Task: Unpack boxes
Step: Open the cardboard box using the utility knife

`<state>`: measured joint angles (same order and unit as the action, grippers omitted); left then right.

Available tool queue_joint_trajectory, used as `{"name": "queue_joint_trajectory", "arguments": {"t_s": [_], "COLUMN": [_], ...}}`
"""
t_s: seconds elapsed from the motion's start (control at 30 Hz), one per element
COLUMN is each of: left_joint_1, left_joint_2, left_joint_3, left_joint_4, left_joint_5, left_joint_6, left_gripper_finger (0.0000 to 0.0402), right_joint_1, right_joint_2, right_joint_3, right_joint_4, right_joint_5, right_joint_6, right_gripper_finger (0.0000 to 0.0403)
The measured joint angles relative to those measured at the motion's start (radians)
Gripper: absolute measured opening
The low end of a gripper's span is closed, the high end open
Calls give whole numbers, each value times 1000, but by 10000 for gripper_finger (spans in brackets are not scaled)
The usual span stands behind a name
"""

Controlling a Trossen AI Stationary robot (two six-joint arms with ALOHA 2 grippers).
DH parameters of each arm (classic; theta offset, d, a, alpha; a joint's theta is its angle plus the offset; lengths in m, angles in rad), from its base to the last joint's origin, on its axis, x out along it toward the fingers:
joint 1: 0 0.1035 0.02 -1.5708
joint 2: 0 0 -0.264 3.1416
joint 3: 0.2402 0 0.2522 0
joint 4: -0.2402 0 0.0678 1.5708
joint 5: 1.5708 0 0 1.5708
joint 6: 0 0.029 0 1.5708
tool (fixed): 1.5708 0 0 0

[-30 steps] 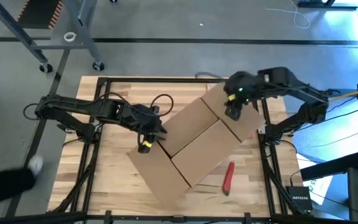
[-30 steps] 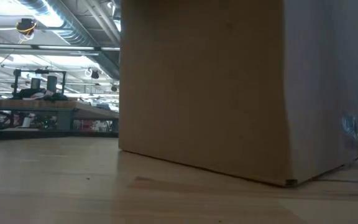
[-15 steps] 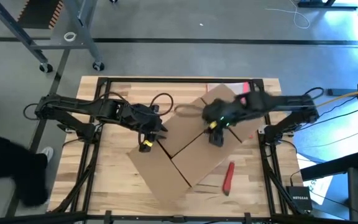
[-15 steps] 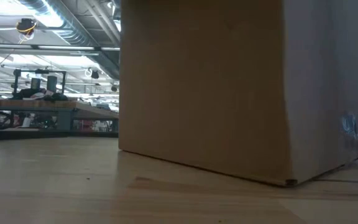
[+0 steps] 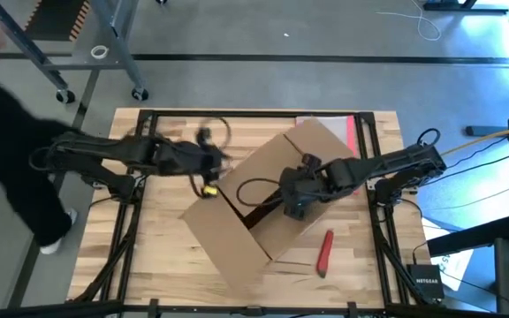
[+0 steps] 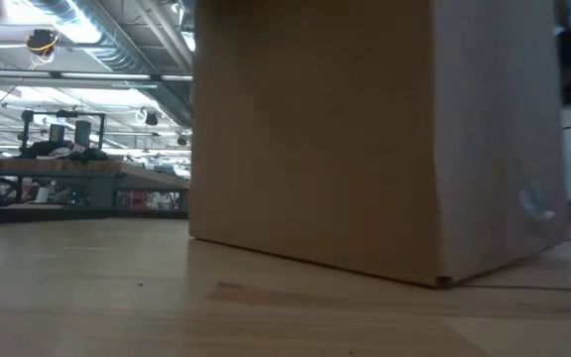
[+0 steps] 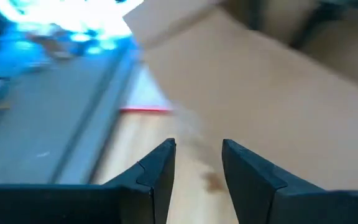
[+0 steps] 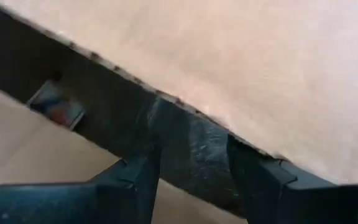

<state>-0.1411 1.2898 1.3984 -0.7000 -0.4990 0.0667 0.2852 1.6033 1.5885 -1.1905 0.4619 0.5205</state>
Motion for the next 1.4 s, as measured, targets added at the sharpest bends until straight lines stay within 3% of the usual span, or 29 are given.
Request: {"name": "queue_joint_trajectory", "arguments": {"t_s": [0.1, 0.3, 0.6, 0.7, 0.87, 1.1, 1.27, 1.4], "left_joint_1": [36, 91, 69, 69, 69, 68, 69, 74], "left_joint_2": [-44, -12, 12, -15, -71, -104, -111, -112], "left_joint_3": [3, 0, 38, 89, 131, 133, 133, 118], "left_joint_4": [-40, -175, -199, -216, -163, 6, 43, 99], "left_joint_5": [-16, 161, 214, 203, 193, 177, 140, 136], "left_joint_6": [-7, -90, -76, -67, -45, 63, 120, 63], "left_gripper_finger": [127, 127, 127, 127, 127, 127, 127, 127], "right_joint_1": [35, 63, -49, -105, -216, -313, -325, -327], "right_joint_2": [-2, -4, -4, -2, 28, 100, 115, 122], "right_joint_3": [32, 79, 82, 83, 58, 52, 53, 55], "right_joint_4": [14, 102, 436, 551, 683, 656, 655, 662], "right_joint_5": [109, 383, 427, 374, 209, 25, -5, -72], "right_joint_6": [-17, -134, -528, -637, -656, -625, -621, -614], "right_gripper_finger": [179, 178, 178, 178, 179, 179, 179, 179]}}
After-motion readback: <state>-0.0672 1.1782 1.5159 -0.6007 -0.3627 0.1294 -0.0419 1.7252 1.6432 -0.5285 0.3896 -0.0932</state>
